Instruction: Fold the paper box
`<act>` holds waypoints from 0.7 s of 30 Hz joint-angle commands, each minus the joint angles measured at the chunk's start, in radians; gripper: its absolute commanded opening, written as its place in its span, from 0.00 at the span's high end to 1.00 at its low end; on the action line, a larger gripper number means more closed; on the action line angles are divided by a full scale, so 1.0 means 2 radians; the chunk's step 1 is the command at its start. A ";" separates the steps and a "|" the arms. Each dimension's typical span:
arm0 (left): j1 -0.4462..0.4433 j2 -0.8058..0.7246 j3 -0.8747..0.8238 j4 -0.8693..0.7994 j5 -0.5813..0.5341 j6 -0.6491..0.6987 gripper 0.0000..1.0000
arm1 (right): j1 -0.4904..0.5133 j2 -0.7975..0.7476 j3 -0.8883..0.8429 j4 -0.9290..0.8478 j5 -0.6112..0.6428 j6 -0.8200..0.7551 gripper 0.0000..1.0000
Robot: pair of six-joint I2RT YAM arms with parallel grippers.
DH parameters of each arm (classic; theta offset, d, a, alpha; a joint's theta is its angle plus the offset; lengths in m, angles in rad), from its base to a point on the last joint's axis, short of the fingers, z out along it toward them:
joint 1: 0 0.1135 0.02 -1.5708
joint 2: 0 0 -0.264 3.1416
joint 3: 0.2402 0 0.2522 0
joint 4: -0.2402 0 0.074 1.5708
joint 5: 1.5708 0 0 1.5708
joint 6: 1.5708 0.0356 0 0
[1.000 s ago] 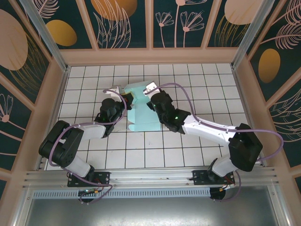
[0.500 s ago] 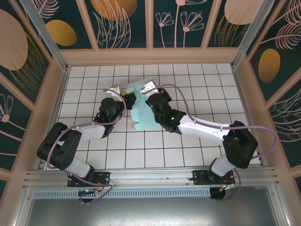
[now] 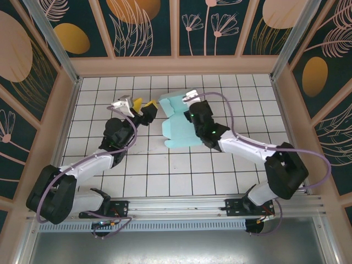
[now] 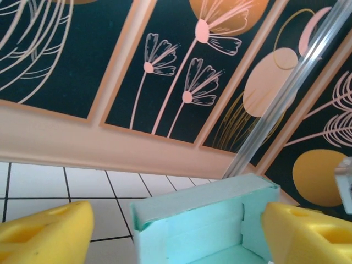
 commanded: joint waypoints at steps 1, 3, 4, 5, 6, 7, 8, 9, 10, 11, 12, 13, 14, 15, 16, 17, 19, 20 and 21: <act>0.029 -0.009 -0.025 -0.022 -0.035 -0.031 0.17 | -0.054 -0.073 -0.036 0.026 -0.177 0.109 1.00; 0.054 -0.014 -0.038 -0.027 -0.044 -0.061 0.17 | -0.088 -0.101 -0.057 0.039 -0.270 0.138 1.00; 0.067 -0.013 -0.040 -0.035 -0.047 -0.075 0.17 | -0.098 -0.110 -0.063 0.044 -0.302 0.148 1.00; 0.077 -0.011 -0.039 -0.045 -0.046 -0.084 0.17 | -0.099 -0.121 -0.072 0.053 -0.334 0.154 1.00; 0.087 -0.004 -0.033 -0.057 -0.036 -0.091 0.17 | -0.121 -0.131 -0.081 0.063 -0.373 0.164 1.00; 0.093 0.008 -0.025 -0.064 -0.021 -0.092 0.18 | -0.132 -0.139 -0.089 0.075 -0.413 0.175 1.00; 0.094 0.018 -0.017 -0.069 -0.008 -0.091 0.19 | -0.141 -0.144 -0.097 0.085 -0.445 0.184 1.00; 0.095 0.032 -0.008 -0.066 0.013 -0.088 0.21 | -0.150 -0.148 -0.104 0.098 -0.479 0.193 1.00; 0.094 0.045 0.001 -0.056 0.040 -0.089 0.24 | -0.155 -0.150 -0.109 0.107 -0.506 0.200 1.00; 0.094 0.060 0.008 -0.046 0.065 -0.089 0.26 | -0.159 -0.150 -0.112 0.113 -0.529 0.207 1.00; 0.092 0.074 0.017 -0.035 0.089 -0.091 0.28 | -0.161 -0.147 -0.113 0.119 -0.553 0.212 1.00; 0.089 0.088 0.026 -0.026 0.110 -0.092 0.29 | -0.161 -0.145 -0.113 0.123 -0.568 0.216 1.00; 0.085 0.099 0.035 -0.023 0.125 -0.091 0.29 | -0.162 -0.141 -0.113 0.129 -0.581 0.222 1.00; 0.079 0.110 0.046 -0.024 0.139 -0.087 0.30 | -0.162 -0.136 -0.113 0.137 -0.596 0.230 1.00; 0.073 0.119 0.056 -0.027 0.150 -0.082 0.30 | -0.162 -0.132 -0.112 0.144 -0.606 0.236 1.00; 0.066 0.128 0.066 -0.028 0.162 -0.077 0.31 | -0.161 -0.126 -0.111 0.149 -0.616 0.243 1.00; 0.054 0.139 0.081 -0.027 0.179 -0.070 0.34 | -0.161 -0.115 -0.107 0.153 -0.625 0.248 1.00; 0.049 0.142 0.086 -0.027 0.185 -0.069 0.34 | -0.160 -0.111 -0.105 0.152 -0.626 0.248 1.00; 0.044 0.146 0.091 -0.025 0.191 -0.068 0.36 | -0.159 -0.106 -0.101 0.145 -0.625 0.246 1.00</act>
